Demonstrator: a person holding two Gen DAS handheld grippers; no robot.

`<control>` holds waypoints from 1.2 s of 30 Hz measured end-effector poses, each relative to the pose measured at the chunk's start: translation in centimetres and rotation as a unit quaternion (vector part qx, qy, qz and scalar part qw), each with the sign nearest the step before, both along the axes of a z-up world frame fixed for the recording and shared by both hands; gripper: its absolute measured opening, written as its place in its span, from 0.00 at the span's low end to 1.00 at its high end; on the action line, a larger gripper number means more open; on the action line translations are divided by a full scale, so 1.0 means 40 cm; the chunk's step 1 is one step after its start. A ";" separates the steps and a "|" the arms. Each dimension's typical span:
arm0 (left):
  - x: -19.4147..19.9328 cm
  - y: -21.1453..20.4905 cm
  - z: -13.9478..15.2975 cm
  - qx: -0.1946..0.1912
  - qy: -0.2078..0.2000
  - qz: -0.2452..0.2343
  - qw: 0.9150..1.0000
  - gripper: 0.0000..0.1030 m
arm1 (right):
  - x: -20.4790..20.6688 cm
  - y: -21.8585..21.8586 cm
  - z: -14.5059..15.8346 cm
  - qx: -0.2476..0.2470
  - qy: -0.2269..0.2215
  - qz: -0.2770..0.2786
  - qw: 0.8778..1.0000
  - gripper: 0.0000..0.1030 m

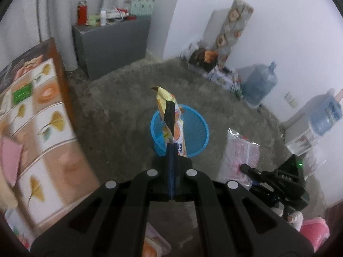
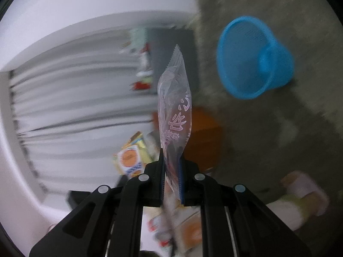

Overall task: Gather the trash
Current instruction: 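Carry the Enaak packet and pink bag with both tools over the blue wastebasket, then open both tools to drop the packet and bag into the wastebasket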

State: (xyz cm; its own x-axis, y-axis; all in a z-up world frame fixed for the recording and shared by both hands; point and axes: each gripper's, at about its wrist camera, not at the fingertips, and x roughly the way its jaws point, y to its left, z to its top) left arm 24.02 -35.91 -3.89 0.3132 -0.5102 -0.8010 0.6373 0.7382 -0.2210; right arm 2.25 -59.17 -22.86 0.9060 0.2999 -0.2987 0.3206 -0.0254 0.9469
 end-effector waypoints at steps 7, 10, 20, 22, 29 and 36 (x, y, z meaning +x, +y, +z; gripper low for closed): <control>0.076 -0.221 -0.124 0.034 0.026 -0.029 0.999 0.00 | 0.094 -0.088 -0.083 -0.031 0.083 -0.001 0.996 0.11; 0.112 -0.283 -0.168 0.043 0.033 -0.036 0.998 0.00 | 0.166 -0.113 -0.103 -0.049 0.107 0.011 0.993 0.11; 0.264 -0.461 -0.303 0.060 0.038 -0.013 0.997 0.45 | 0.379 -0.236 -0.241 -0.074 0.191 0.013 0.979 0.57; 0.273 -0.462 -0.320 0.065 0.045 -0.005 0.997 0.46 | 0.372 -0.246 -0.269 -0.069 0.218 0.008 0.973 0.57; 0.254 -0.409 -0.285 0.033 0.058 -0.017 0.998 0.49 | 0.280 -0.215 -0.234 -0.128 0.221 -0.007 0.967 0.57; 0.221 -0.297 -0.118 -0.008 0.015 -0.027 0.999 0.49 | 0.240 -0.178 -0.111 -0.225 0.189 0.022 0.956 0.57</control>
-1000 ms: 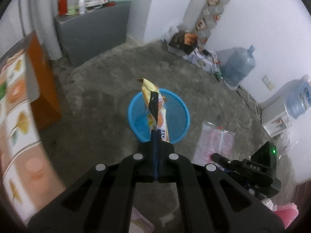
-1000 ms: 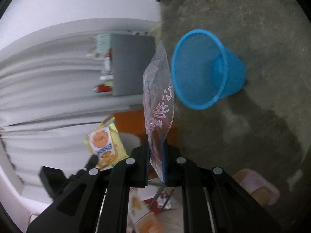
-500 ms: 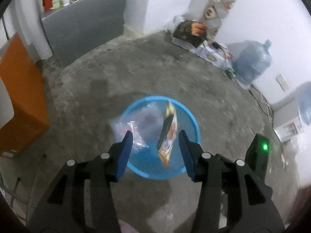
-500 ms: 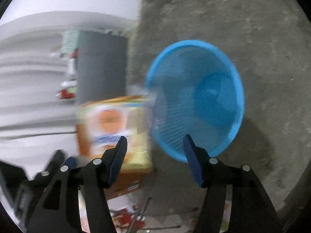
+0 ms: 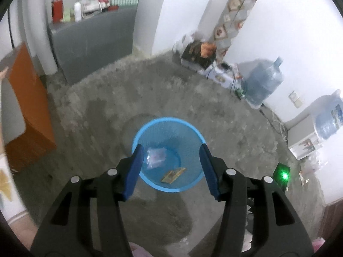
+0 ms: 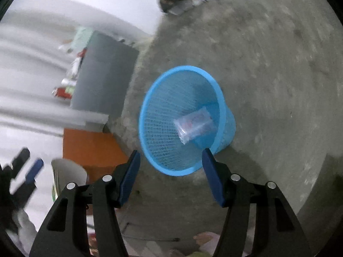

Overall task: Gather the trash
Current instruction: 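Open both tools to drop the packet and bag into the wastebasket, then move both open tools back toward the table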

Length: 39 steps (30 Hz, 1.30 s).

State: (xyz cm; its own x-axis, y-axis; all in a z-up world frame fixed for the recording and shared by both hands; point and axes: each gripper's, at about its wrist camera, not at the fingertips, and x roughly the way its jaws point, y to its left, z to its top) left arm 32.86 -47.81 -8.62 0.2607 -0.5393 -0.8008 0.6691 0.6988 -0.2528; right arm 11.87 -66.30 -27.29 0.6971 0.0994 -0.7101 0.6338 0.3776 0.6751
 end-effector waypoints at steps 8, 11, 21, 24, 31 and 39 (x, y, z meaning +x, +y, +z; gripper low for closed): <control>-0.093 0.184 0.180 -0.042 -0.049 -0.014 0.998 0.61 | -0.197 -0.001 0.220 -0.144 -0.045 0.003 0.989 0.68; -0.138 0.250 0.206 -0.048 -0.056 -0.022 0.997 0.64 | -0.275 0.007 0.287 -0.228 -0.019 -0.007 0.973 0.84; -0.277 0.446 0.246 -0.057 -0.078 -0.012 0.995 0.71 | -0.447 0.034 0.334 -0.270 0.020 -0.076 0.960 0.94; -0.311 0.513 0.266 -0.066 -0.089 0.003 0.994 0.74 | -0.419 0.092 0.360 -0.305 0.019 -0.047 0.951 0.94; -0.394 0.680 0.301 -0.096 -0.099 0.065 0.988 0.75 | -0.314 0.277 0.457 -0.368 -0.031 0.049 0.928 0.94; -0.474 0.870 0.309 -0.109 -0.120 0.121 0.979 0.76 | -0.224 0.569 0.540 -0.384 -0.070 0.139 0.910 0.94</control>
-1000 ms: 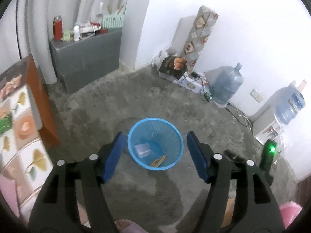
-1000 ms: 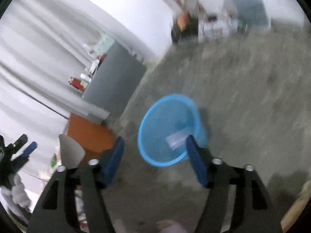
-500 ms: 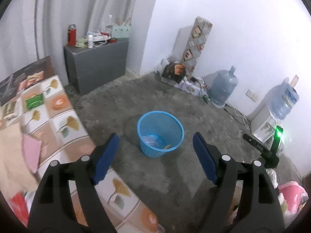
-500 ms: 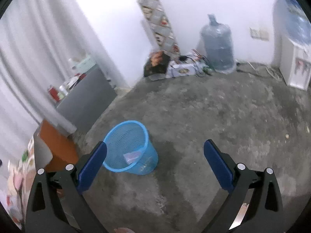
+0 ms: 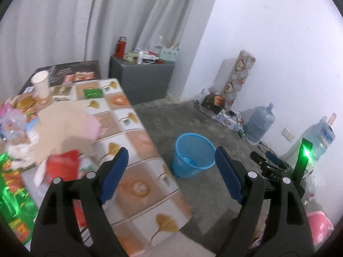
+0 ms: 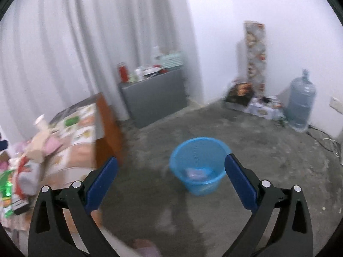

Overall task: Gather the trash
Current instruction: 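Move both open tools back toward the table, then grasp the brown paper towel with the right tool while the left tool grasps the white glove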

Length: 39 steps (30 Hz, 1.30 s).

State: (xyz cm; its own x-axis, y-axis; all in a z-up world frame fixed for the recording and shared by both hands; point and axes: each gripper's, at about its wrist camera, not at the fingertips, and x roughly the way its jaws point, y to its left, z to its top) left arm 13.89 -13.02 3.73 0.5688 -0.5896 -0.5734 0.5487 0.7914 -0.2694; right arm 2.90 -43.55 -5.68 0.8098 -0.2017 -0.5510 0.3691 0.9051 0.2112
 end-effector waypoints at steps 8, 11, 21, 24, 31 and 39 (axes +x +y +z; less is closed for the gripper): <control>-0.035 0.145 0.017 -0.019 0.008 0.048 0.999 0.76 | 0.027 0.177 0.046 0.066 0.005 0.075 0.995 0.94; -0.044 0.192 0.020 -0.031 0.010 0.068 0.997 0.76 | 0.023 0.216 0.070 0.064 0.004 0.094 0.994 0.94; -0.052 0.298 0.011 -0.042 0.003 0.110 0.993 0.76 | 0.057 0.265 0.071 0.093 0.030 0.149 0.984 0.94; -0.051 0.330 0.003 -0.044 0.003 0.129 0.991 0.76 | 0.076 0.253 0.057 0.118 0.031 0.159 0.980 0.94; -0.032 0.393 -0.024 -0.053 0.007 0.158 0.986 0.76 | 0.153 0.293 0.021 0.157 0.042 0.219 0.962 0.94; 0.039 0.409 -0.058 -0.048 0.025 0.166 0.985 0.75 | 0.209 0.341 -0.021 0.187 0.060 0.258 0.946 0.94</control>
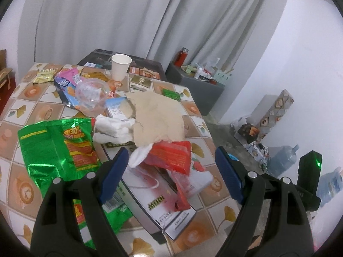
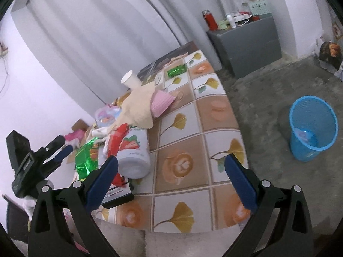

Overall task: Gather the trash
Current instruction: 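Grasp the brown paper towel with the right tool while the left tool grasps the white glove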

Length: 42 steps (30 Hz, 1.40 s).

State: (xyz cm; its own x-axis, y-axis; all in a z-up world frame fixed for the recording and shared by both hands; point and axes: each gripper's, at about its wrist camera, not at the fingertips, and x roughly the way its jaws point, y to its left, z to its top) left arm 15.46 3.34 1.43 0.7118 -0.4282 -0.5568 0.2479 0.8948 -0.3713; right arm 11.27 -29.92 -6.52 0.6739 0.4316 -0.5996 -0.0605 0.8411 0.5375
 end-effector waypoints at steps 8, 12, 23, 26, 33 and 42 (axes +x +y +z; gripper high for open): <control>0.048 -0.051 -0.019 0.070 -0.010 -0.013 0.997 0.58 | 0.069 -0.005 -0.002 0.074 0.009 0.036 0.997 0.91; 0.079 -0.032 -0.022 0.053 0.008 0.001 0.999 0.47 | 0.142 0.003 0.025 0.114 0.004 0.058 0.992 0.88; 0.065 0.010 -0.028 0.027 0.015 0.029 0.999 0.46 | 0.461 0.282 0.090 -0.062 0.013 0.157 0.986 0.83; 0.063 0.019 -0.032 0.031 0.014 0.027 0.999 0.46 | 0.525 0.360 0.057 -0.114 0.042 0.173 0.977 0.78; 0.046 0.044 -0.046 0.034 0.011 0.022 0.999 0.46 | 0.598 0.450 0.000 -0.218 0.076 0.173 0.957 0.55; 0.035 0.064 -0.066 0.021 0.016 0.022 0.999 0.46 | 0.586 0.440 0.044 -0.203 0.064 0.166 0.963 0.11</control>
